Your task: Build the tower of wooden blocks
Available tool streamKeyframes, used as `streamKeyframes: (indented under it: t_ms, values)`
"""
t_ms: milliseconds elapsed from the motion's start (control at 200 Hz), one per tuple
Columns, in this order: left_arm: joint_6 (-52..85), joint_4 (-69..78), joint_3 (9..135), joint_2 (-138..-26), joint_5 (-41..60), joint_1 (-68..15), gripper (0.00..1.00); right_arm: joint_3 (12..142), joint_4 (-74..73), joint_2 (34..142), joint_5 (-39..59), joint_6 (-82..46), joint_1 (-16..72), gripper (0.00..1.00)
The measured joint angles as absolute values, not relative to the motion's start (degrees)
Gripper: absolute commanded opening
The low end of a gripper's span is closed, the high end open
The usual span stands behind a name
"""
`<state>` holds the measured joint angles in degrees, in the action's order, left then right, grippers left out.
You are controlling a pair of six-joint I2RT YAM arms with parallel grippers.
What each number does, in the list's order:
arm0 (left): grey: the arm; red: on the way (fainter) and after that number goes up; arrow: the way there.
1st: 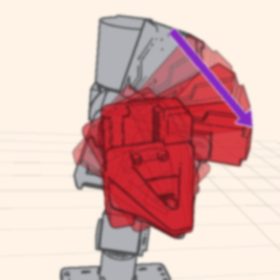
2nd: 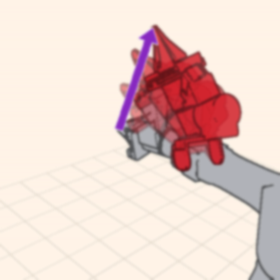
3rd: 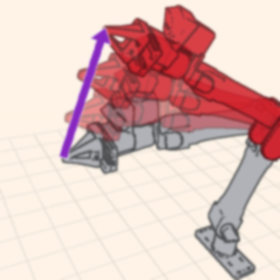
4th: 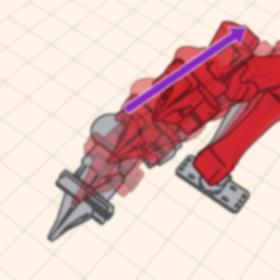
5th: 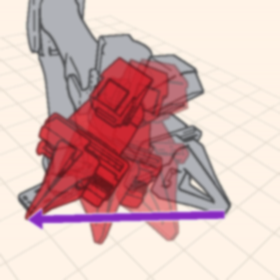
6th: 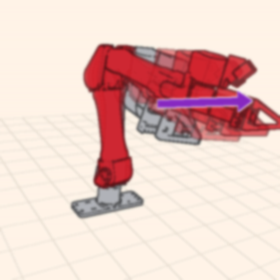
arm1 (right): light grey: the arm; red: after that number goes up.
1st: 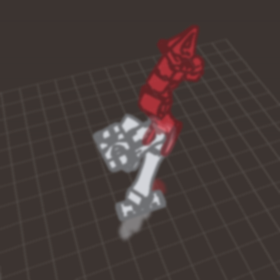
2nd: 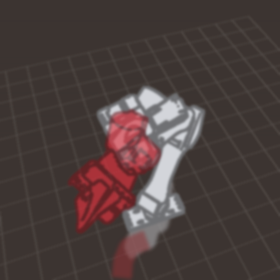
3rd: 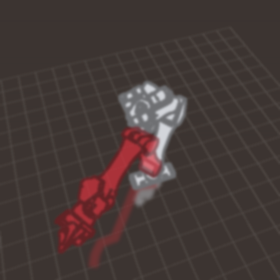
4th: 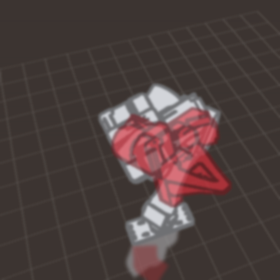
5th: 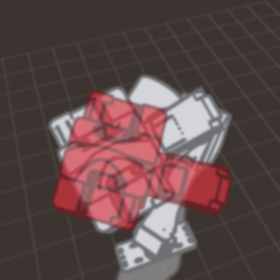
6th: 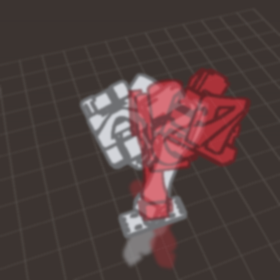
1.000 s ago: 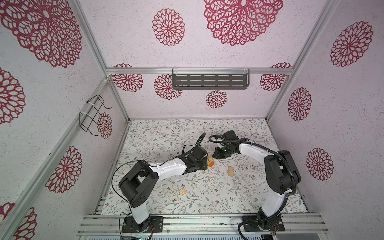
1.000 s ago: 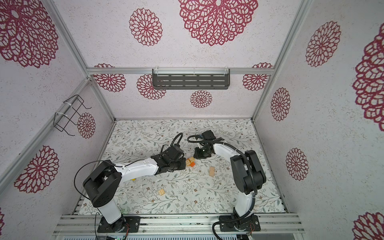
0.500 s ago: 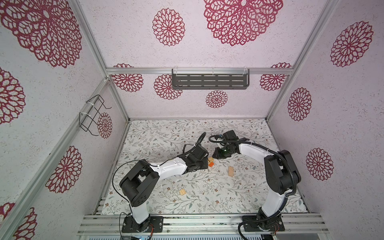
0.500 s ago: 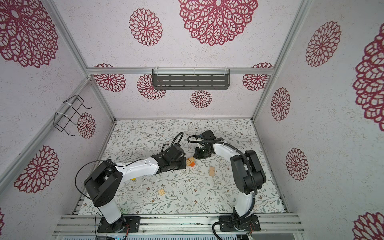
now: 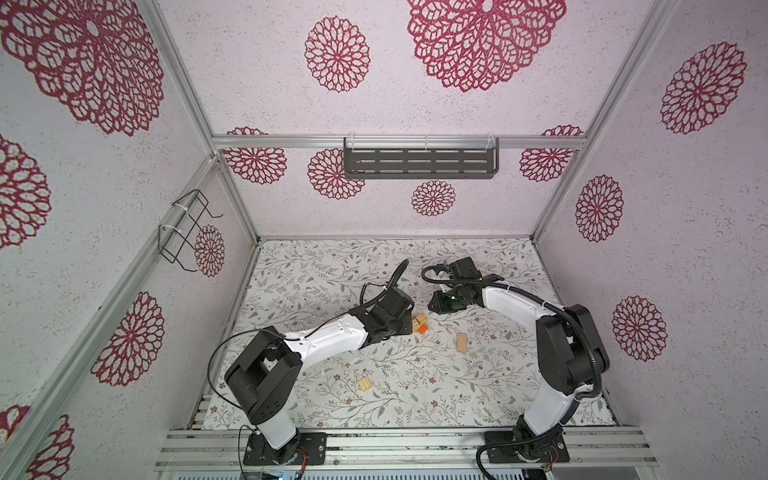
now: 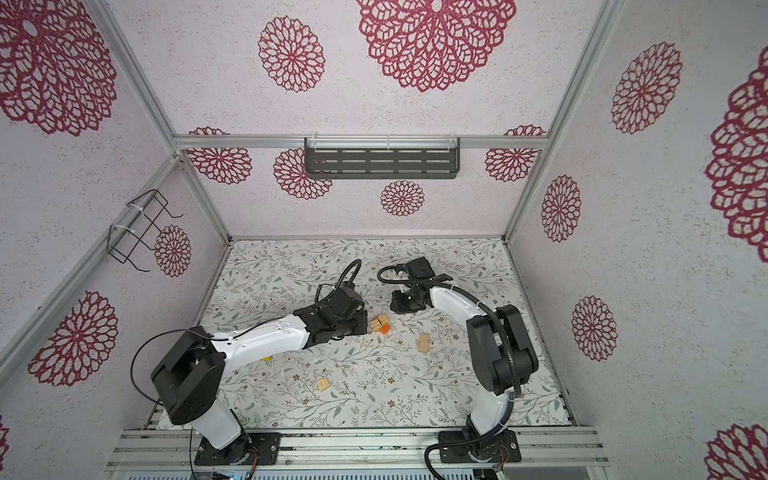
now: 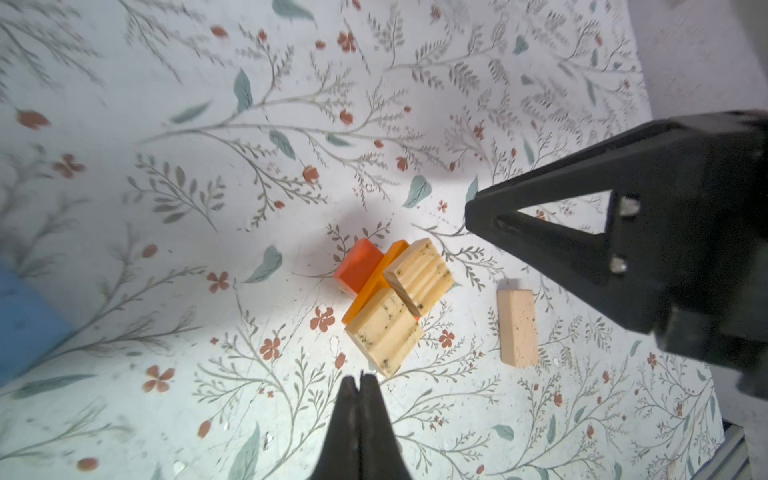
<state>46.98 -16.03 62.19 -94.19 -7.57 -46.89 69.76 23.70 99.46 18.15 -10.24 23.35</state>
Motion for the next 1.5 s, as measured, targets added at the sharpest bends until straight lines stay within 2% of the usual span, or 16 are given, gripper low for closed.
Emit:
streamKeyframes:
  t_ms: [200,420,460,951,1201,1501]
  values:
    - [45.69,-20.12,61.39,-81.41,-12.93,-46.22,0.68,70.39,26.74,93.17,15.31,-10.52,23.35,0.31]
    - [46.87,-27.79,55.51,-68.99,-17.96,-42.76,1.00,70.61,31.70,89.65,10.92,-11.81,26.98,0.35]
    - [47.18,-29.39,54.22,-66.94,-18.76,-42.04,0.97,70.98,32.99,89.65,9.41,-12.23,28.82,0.37]
    - [49.65,-49.63,46.89,-42.28,-21.89,-30.33,0.97,73.25,35.81,90.70,-4.32,-27.07,55.16,0.51]
    - [50.68,-53.25,46.87,-40.14,-22.39,-27.99,0.97,80.66,35.14,102.67,-7.09,-31.55,63.48,0.52]
    - [51.70,-52.51,43.07,-38.52,-20.91,-27.05,0.97,84.71,34.39,112.07,-7.25,-34.41,67.81,0.56]
